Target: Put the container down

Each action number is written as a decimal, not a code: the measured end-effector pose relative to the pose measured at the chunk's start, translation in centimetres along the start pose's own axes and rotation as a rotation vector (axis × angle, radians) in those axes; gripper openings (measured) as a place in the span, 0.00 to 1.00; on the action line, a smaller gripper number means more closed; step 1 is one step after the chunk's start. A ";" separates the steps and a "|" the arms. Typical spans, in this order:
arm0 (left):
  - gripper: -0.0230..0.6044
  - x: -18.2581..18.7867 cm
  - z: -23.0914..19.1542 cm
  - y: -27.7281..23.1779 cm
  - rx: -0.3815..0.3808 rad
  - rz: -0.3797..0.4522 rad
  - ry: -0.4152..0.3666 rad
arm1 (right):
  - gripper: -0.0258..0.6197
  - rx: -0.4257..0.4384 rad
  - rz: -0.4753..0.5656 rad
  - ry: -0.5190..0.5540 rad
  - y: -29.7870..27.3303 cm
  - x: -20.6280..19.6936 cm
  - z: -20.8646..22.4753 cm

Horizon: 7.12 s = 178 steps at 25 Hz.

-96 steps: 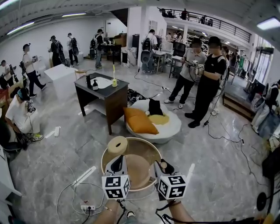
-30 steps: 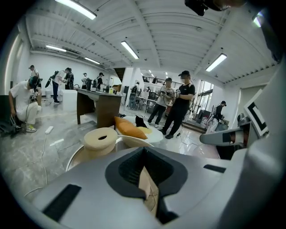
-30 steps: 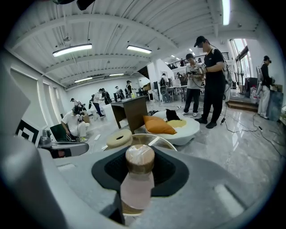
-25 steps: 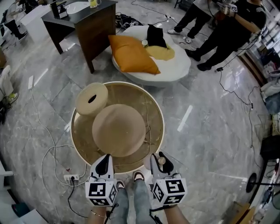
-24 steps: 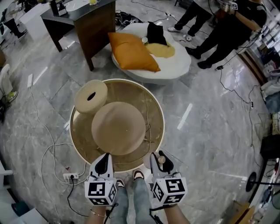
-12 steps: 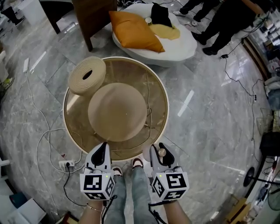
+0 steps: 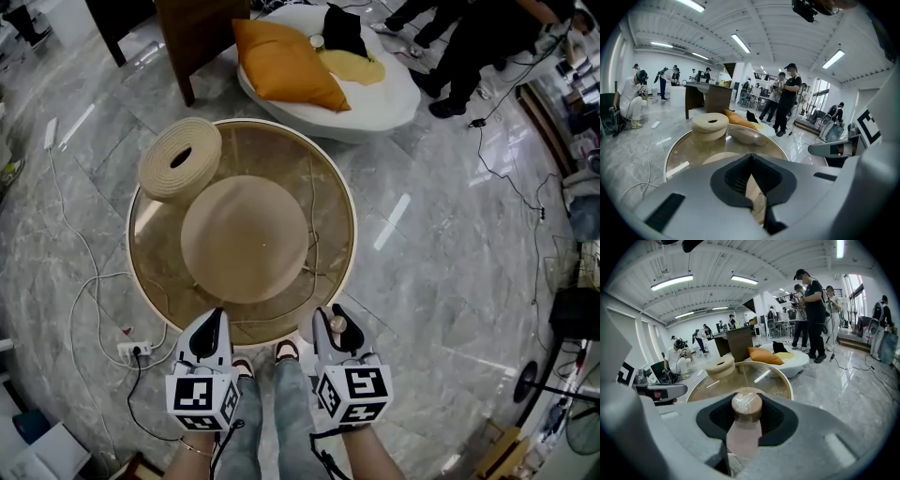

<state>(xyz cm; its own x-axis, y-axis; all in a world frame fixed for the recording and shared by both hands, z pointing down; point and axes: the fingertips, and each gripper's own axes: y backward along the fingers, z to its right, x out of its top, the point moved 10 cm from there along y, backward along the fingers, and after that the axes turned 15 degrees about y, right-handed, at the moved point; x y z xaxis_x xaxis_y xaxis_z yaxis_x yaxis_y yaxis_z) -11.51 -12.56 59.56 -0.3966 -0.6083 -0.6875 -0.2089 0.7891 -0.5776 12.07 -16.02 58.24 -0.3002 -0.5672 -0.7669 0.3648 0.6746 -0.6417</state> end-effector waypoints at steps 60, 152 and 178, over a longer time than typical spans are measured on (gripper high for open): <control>0.04 -1.2 -2.7 -3.8 0.114 0.000 0.095 | 0.22 0.060 -0.118 0.134 -14.6 -0.6 3.6; 0.04 10.0 4.8 10.4 0.008 0.120 0.071 | 0.19 -0.061 0.096 0.096 9.0 8.9 1.0; 0.04 20.1 13.9 19.4 -0.079 0.367 -0.090 | 0.05 -0.230 0.312 0.104 24.1 18.5 7.3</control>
<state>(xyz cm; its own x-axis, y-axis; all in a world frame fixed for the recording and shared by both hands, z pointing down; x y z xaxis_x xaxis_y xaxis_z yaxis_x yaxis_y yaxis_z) -11.10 -10.65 28.41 -0.3781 -0.2866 -0.8803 -0.1375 0.9577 -0.2528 21.74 -13.69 28.60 -0.2980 -0.2754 -0.9140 0.2493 0.9018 -0.3530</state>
